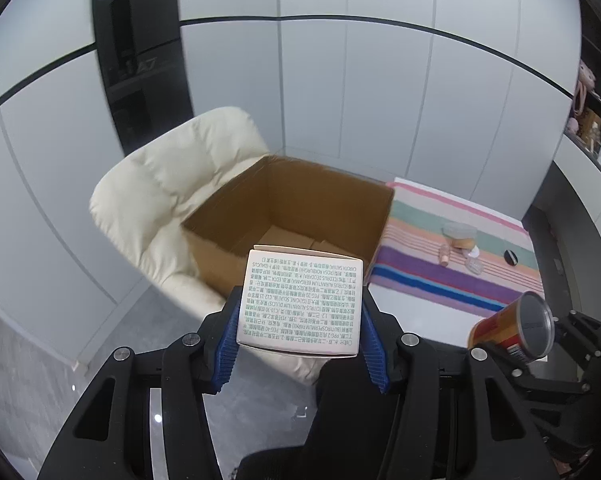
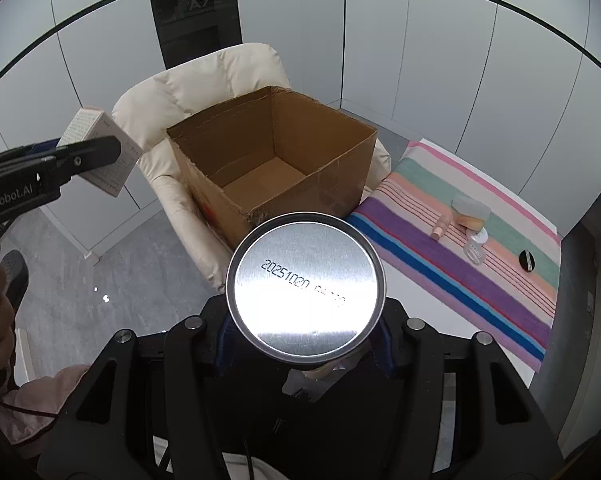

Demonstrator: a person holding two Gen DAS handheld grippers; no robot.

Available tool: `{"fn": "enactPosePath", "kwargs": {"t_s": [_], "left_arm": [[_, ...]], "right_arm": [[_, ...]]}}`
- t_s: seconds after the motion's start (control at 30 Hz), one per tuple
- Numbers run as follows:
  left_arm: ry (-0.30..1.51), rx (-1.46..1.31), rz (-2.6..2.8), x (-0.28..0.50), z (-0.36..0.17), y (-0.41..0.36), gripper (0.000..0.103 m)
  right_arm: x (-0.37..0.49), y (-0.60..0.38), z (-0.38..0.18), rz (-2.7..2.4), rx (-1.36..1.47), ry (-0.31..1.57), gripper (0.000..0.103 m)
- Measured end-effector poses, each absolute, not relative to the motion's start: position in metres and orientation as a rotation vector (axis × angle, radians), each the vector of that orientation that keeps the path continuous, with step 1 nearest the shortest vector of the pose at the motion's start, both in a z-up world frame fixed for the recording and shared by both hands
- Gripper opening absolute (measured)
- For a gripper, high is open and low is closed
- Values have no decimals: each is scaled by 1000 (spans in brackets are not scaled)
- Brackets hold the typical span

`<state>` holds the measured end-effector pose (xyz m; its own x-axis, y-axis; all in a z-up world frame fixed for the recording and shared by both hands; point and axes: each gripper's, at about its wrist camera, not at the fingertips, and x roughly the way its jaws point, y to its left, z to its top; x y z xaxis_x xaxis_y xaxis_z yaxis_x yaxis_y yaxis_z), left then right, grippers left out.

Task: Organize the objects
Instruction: 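Carry the cream box with the left tool while the right tool carries the can over the cardboard box, then open the left tool dropping the cream box while the right tool releases the can into the cardboard box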

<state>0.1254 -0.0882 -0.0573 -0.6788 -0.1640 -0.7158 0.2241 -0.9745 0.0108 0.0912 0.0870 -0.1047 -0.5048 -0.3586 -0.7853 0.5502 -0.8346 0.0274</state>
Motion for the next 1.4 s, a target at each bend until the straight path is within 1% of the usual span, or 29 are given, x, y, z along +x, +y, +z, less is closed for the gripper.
{"fn": "enactPosePath", "kwargs": {"t_s": [0.23,0.33,0.5,0.77,1.1,1.3,1.4], "left_arm": [[43,1090,-2753,83,-58,-80,54],[60,1107,-2745,66,-67,-86,54],[156,1191,-2706,39,-87,-104,54],[230,1252,-2644,-13,-109,-132,54],[240,1295,-2580,-55,-133,-166,54],[198,1326,-2560,-72,-147,-173,54],[241,1368,-2541,-75,-153,-178,54]], "right_arm": [[62,77,-105,-2339,1135,302,56],[47,70,-105,-2337,1132,301,56],[23,58,-106,-2351,1120,325,56],[-23,29,-113,-2344,1112,367,56],[-74,-8,-136,-2301,1147,407,56],[-96,-33,-153,-2278,1177,430,56],[-105,-39,-160,-2275,1190,427,56]]}}
